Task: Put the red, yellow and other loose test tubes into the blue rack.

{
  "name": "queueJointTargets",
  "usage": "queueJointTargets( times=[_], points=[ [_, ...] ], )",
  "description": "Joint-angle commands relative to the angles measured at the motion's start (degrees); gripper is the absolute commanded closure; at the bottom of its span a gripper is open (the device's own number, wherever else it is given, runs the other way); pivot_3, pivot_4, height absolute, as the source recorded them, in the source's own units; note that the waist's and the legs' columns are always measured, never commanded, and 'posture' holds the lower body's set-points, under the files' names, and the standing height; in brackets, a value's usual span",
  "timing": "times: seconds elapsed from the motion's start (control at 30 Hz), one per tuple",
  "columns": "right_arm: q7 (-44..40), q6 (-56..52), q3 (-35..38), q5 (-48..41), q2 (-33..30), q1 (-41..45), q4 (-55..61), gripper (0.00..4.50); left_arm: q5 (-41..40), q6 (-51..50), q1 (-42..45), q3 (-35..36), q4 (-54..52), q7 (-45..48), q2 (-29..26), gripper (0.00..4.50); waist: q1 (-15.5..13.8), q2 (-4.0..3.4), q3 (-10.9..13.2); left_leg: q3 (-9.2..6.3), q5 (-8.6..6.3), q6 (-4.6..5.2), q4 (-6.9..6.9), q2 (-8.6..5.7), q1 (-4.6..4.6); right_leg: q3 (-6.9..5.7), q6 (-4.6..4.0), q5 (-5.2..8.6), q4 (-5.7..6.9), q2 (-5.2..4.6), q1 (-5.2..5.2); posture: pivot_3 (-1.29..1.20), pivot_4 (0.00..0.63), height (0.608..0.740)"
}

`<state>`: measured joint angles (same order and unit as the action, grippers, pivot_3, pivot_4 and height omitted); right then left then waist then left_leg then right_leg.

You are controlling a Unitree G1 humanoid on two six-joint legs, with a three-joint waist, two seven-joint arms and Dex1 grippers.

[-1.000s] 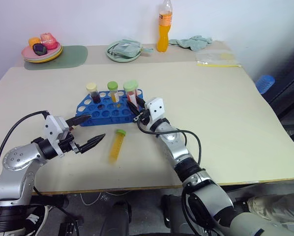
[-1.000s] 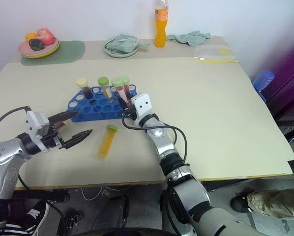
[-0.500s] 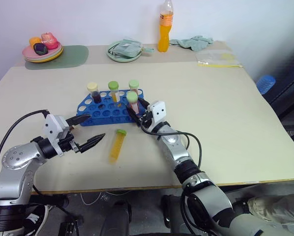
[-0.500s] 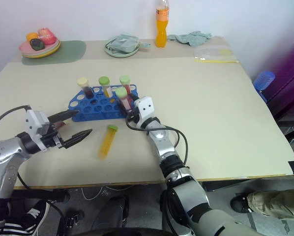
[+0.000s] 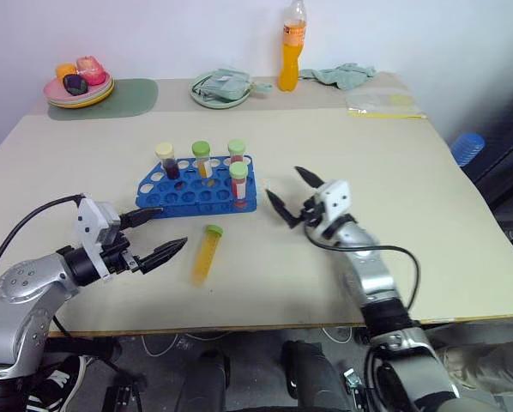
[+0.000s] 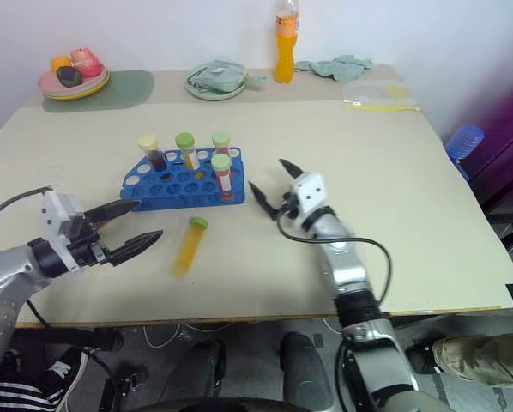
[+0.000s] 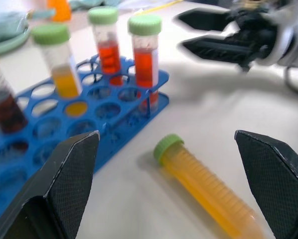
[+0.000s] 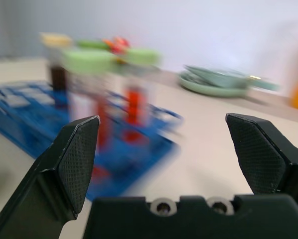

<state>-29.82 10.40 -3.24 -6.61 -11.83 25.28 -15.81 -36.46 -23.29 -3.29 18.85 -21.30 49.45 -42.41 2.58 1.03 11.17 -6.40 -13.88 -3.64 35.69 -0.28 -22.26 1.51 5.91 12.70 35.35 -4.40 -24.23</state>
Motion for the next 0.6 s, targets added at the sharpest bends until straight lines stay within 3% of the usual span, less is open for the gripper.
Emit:
queueJointTargets(
  times=[0.03,0.1,0.2,0.3,0.4,0.6],
  points=[
    [0.02,-1.85,0.39,-1.09,-0.23,-0.05,5.01,0.02,-1.37,-1.10,-0.21,2.44,-2.23,-0.41,-1.11,0.00,0.40,0.00,0.00,0.01,0.00,0.00,-0.03,0.01,0.05,0.01,-0.01,0.00,0.00,0.02,0.00,0.00,0.150,0.740],
    [0.04,-2.45,0.40,-1.13,-0.29,-0.19,5.55,0.02,-1.46,-1.39,-0.22,2.54,-2.37,-0.47,-1.11,0.00,0.56,-0.01,0.00,0.01,0.00,0.00,-0.05,0.04,0.08,0.01,-0.07,0.03,0.05,0.07,0.00,0.00,0.150,0.740],
    [-18.28,-18.10,2.15,-19.18,-12.97,-4.61,25.07,0.02,-4.69,-17.12,-0.05,0.33,-7.88,-10.08,-3.14,0.00,-0.59,-0.13,0.10,-0.04,0.00,0.00,-0.01,0.04,-0.05,0.01,-0.05,0.04,-0.01,0.04,-0.01,0.00,0.150,0.740],
    [-24.92,-25.79,2.58,-26.94,-19.93,-4.77,31.91,0.02,-7.33,-25.50,2.22,-0.92,-11.78,-15.48,-3.83,0.00,-0.72,-0.09,0.09,-0.05,-0.01,0.01,0.13,-0.22,-0.11,0.02,0.16,0.14,-0.05,-0.28,0.12,0.00,0.150,0.740],
    [-28.19,-27.50,2.29,-28.12,-22.27,-2.98,32.26,0.02,-8.53,-30.93,5.54,-1.88,-13.67,-18.13,-4.98,0.00,-0.37,0.17,0.00,-0.08,-0.03,0.02,0.23,-0.10,0.05,-0.06,0.30,0.25,-0.03,-0.15,0.31,0.00,0.150,0.740],
    [-34.13,-26.49,0.90,-26.69,-24.08,-3.65,32.35,0.02,-14.68,-46.24,12.46,-5.22,-14.35,-27.09,-2.12,0.00,-0.24,0.09,0.05,-0.08,-0.03,0.02,0.21,-0.10,0.22,-0.07,0.28,0.25,-0.07,-0.14,0.47,0.00,0.150,0.740]
  ],
)
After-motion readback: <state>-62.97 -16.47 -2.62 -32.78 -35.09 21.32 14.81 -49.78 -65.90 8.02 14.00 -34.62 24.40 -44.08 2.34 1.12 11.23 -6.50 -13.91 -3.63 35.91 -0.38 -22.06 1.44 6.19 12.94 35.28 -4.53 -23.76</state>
